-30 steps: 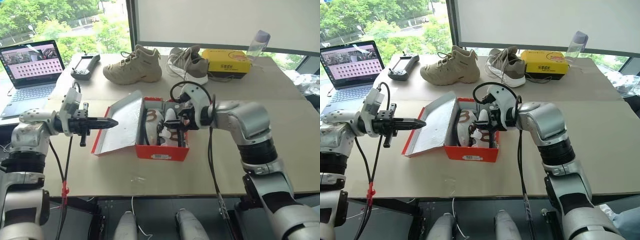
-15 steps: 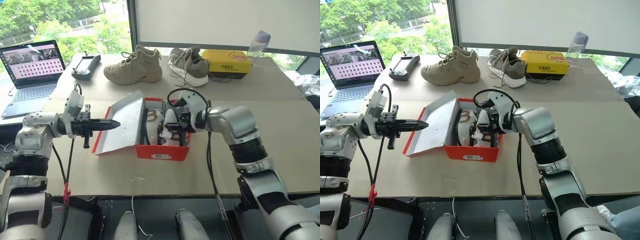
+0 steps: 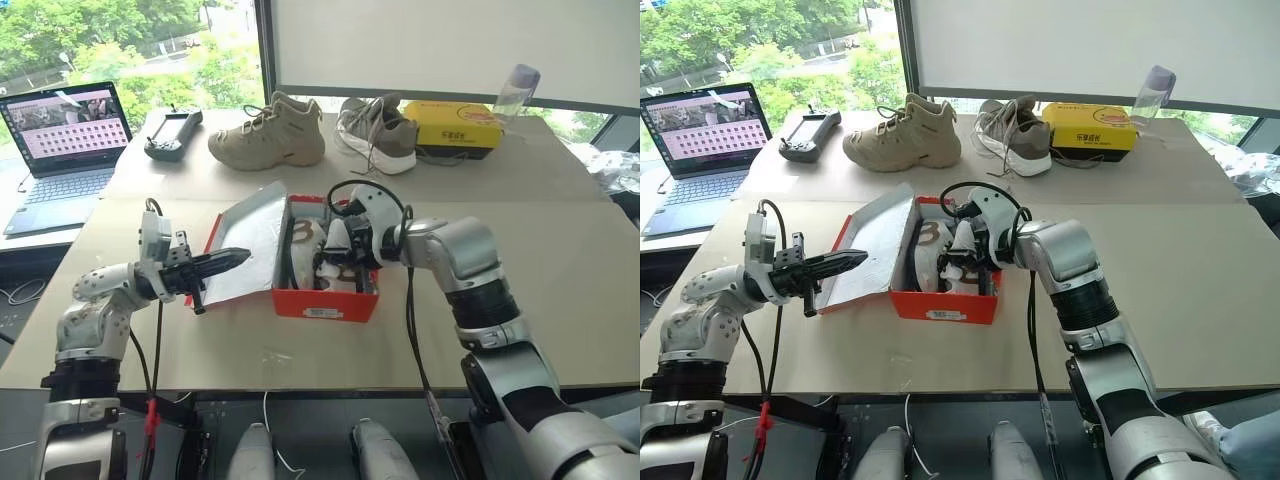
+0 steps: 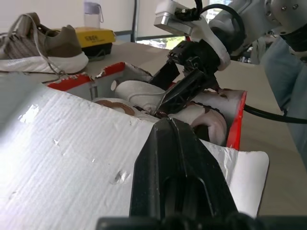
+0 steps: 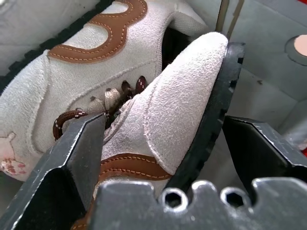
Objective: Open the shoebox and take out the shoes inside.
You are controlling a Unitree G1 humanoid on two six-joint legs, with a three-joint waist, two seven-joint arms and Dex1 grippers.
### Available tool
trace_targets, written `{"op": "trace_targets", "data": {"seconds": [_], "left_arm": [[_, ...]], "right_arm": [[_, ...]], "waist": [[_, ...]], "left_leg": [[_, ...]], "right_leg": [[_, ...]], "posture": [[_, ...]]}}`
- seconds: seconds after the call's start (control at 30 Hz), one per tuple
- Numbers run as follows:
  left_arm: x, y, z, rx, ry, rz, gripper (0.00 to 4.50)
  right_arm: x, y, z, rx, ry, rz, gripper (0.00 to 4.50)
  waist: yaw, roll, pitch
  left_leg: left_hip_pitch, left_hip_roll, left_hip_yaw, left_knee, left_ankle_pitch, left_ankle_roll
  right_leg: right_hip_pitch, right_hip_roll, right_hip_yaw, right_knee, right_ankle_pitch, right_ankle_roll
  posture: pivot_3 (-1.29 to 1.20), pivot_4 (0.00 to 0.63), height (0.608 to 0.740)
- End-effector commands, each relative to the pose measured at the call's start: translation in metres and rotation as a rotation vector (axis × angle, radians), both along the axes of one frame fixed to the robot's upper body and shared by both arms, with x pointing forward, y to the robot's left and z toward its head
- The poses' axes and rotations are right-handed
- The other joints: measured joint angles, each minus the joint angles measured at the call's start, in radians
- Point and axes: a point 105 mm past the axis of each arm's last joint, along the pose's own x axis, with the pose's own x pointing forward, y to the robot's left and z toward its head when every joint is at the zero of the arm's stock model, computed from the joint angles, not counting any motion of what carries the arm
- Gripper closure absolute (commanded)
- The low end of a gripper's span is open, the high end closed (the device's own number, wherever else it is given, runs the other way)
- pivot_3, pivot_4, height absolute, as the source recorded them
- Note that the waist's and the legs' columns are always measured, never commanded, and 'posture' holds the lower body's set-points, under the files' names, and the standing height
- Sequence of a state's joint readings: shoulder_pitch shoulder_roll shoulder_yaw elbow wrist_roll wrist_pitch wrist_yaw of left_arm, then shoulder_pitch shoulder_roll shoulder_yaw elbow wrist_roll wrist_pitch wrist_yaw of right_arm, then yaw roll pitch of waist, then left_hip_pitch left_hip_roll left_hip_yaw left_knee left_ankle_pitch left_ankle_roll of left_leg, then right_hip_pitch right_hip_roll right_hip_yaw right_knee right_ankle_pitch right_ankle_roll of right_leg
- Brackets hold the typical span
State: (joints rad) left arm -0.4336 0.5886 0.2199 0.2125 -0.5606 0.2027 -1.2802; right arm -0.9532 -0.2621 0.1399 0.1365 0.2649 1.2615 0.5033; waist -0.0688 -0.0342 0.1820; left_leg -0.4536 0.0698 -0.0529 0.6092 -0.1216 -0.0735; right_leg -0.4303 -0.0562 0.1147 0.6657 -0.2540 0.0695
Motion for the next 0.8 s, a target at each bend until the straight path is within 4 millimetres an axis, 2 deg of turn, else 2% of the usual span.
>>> {"op": "trace_targets", "data": {"seconds": [0.03, 0.5, 0.53, 0.6, 0.8], "left_arm": [[0.002, -0.001, 0.014, -0.036, -0.084, 0.032, 4.5], [0.009, -0.018, 0.01, -0.074, -0.086, 0.014, 4.5], [0.009, -0.019, 0.01, -0.076, -0.084, 0.01, 4.5], [0.01, -0.022, 0.008, -0.075, -0.08, 0.003, 4.5], [0.012, -0.023, 0.003, -0.062, -0.071, -0.001, 4.5]], "right_arm": [[-0.005, 0.006, -0.004, 0.056, 0.075, 0.017, 0.04], [-0.012, 0.006, -0.02, 0.116, 0.208, 0.037, 0.04], [-0.012, 0.006, -0.021, 0.114, 0.211, 0.038, 0.56], [-0.011, 0.006, -0.023, 0.113, 0.22, 0.038, 1.09], [-0.01, 0.005, -0.024, 0.112, 0.223, 0.03, 3.09]], "waist": [[0.0, 0.0, 0.0], [-0.002, 0.0, 0.0], [-0.002, 0.0, 0.0], [-0.002, 0.0, 0.0], [-0.004, 0.0, 0.0]], "left_leg": [[0.001, 0.0, 0.0, 0.0, 0.0, 0.0], [0.005, 0.0, 0.0, -0.002, 0.0, 0.0], [0.006, 0.0, 0.0, -0.002, 0.0, 0.0], [0.006, 0.0, 0.0, -0.002, 0.0, 0.0], [0.007, 0.0, 0.0, -0.002, 0.0, 0.0]], "right_leg": [[0.001, 0.0, 0.0, 0.0, 0.0, 0.0], [0.005, 0.0, 0.0, -0.001, -0.003, 0.005], [0.005, 0.0, 0.0, -0.001, -0.003, 0.005], [0.006, 0.0, 0.0, -0.001, -0.004, 0.006], [0.007, 0.0, 0.0, -0.001, -0.004, 0.006]], "posture": [[0.0, 0.15, 0.712], [0.0, 0.15, 0.712], [0.0, 0.15, 0.712], [0.0, 0.15, 0.712], [0.0, 0.15, 0.712]]}}
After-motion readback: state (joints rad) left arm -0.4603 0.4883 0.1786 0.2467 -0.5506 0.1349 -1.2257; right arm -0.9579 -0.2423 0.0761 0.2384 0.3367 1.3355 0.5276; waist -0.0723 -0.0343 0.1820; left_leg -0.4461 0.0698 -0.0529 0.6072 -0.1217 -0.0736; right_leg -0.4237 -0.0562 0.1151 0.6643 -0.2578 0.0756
